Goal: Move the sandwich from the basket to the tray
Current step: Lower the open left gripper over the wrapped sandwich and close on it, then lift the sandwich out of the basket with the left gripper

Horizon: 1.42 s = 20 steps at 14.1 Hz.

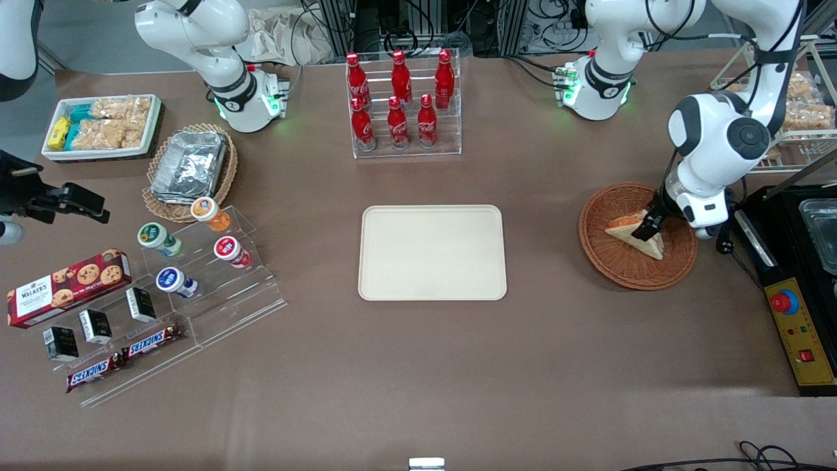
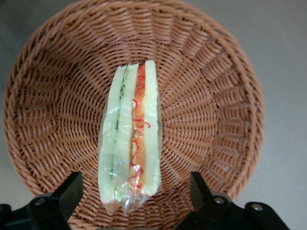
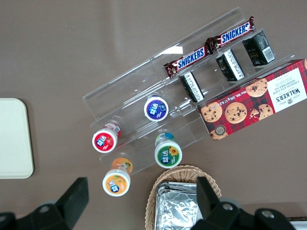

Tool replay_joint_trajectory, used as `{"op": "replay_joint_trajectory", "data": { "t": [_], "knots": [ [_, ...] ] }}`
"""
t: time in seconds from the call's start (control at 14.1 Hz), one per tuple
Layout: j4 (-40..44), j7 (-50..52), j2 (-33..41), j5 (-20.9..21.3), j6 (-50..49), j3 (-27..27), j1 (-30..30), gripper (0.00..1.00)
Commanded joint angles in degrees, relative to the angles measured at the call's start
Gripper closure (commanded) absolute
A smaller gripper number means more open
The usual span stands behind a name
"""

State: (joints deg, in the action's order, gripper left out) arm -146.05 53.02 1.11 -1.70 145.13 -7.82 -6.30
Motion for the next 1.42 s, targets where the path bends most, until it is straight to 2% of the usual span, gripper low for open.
{"op": "replay_joint_trajectory", "data": {
  "t": [0.0, 0.28, 0.36, 0.43, 0.5, 0.57, 0.64, 0.85, 1.35],
  "knots": [
    [-3.0, 1.2, -1.2, 0.5, 6.6, 0.4, 0.8, 0.0],
    [-3.7, 1.2, -5.0, 0.5, 12.0, 0.4, 1.2, 0.0],
    [-3.6, 1.2, -5.7, 0.5, 13.0, 0.4, 1.4, 0.03],
    [-3.6, 1.2, -5.9, 0.5, 13.2, 0.4, 1.5, 0.17],
    [-3.6, 1.3, -5.9, 0.5, 13.2, 0.4, 1.5, 0.36],
    [-3.5, 1.4, -5.9, 0.5, 13.1, 0.3, 1.6, 0.73],
    [-3.5, 1.4, -5.9, 0.5, 13.1, 0.3, 2.1, 1.0],
    [-3.1, 1.7, -5.9, -1.5, 13.1, 0.3, 2.3, 1.0],
    [-2.9, 1.2, -5.2, -1.5, 12.5, 0.4, 1.9, 1.0]
  ]
}}
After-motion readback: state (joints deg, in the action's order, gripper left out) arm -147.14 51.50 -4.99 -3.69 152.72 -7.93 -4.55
